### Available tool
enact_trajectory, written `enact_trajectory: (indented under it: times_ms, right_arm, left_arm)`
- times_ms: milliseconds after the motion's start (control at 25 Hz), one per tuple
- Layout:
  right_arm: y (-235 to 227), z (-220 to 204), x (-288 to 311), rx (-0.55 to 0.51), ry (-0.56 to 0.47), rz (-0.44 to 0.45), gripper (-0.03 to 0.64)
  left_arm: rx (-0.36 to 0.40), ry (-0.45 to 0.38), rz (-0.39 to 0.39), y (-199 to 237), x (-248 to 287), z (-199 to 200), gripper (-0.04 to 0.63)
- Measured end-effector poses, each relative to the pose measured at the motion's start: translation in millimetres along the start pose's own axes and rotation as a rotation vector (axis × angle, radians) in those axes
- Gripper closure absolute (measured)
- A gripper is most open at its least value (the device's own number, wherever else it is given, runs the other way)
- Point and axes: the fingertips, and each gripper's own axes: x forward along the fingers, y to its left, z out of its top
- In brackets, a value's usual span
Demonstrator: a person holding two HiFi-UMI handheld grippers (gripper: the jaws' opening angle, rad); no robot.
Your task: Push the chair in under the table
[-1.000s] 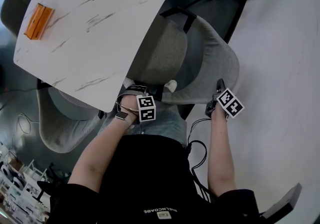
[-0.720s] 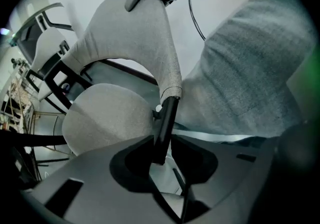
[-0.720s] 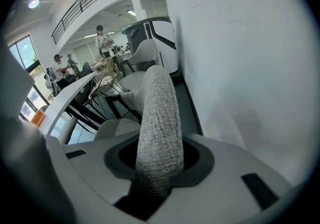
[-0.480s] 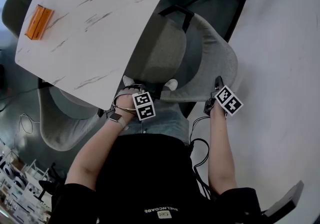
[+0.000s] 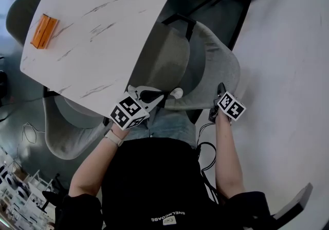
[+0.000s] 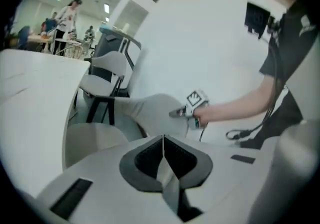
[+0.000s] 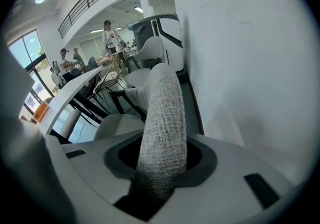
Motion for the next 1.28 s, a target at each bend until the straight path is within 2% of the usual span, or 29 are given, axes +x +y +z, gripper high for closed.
enact_trajectory:
  times_ms: [120, 200, 280, 360, 520, 600, 680, 840, 1000, 1120, 1280]
  right_arm:
    - [2, -1, 2, -0.05, 0.042, 0.017, 0.48]
    - [2, -2, 2, -0.068, 0.068, 0.017, 0.458]
    - [0, -2, 2, -0.074, 0.089, 0.008, 0.428]
    - [-2, -1, 2, -0.07, 0.109, 0.004, 0.408]
    - [-2, -2, 7, -0.063, 0.154, 0.033, 0.399]
    - [0, -1, 12, -0.05, 0.174, 0.061, 0.4]
    - [1, 1, 16, -0.054, 0.193, 0.072, 0.403]
    - [2, 1, 17, -0.147, 0.221, 0.055, 0.433]
    - [6, 4, 17, -0.195, 0.229, 0.04, 0.456]
    - [14, 7, 18, -0.221, 0.234, 0.038, 0.465]
    - [28, 5, 18, -0.23, 0.233, 0.042, 0.466]
  left_arm:
    - [-0.074, -0.233, -0.067, -11, -31, 53, 0.58]
    - [-0.108, -0.355, -0.126, -23, -52, 83, 0.58]
    - [-0.137, -0.435, -0.217, -41, -71, 105, 0.58]
    - [-0.129, -0.478, -0.324, -65, -89, 119, 0.58]
    - [-0.082, -0.438, -0.526, -119, -112, 116, 0.58]
    - [-0.079, -0.404, -0.603, -142, -115, 109, 0.58]
    - [-0.046, -0.353, -0.658, -161, -114, 101, 0.58]
    - [0.066, -0.249, -0.73, -185, -105, 87, 0.58]
    - [0.154, -0.202, -0.81, -204, -108, 82, 0.589]
    - [0.147, -0.193, -0.839, -208, -110, 80, 0.589]
    - [0.087, -0.19, -0.866, -205, -115, 76, 0.589]
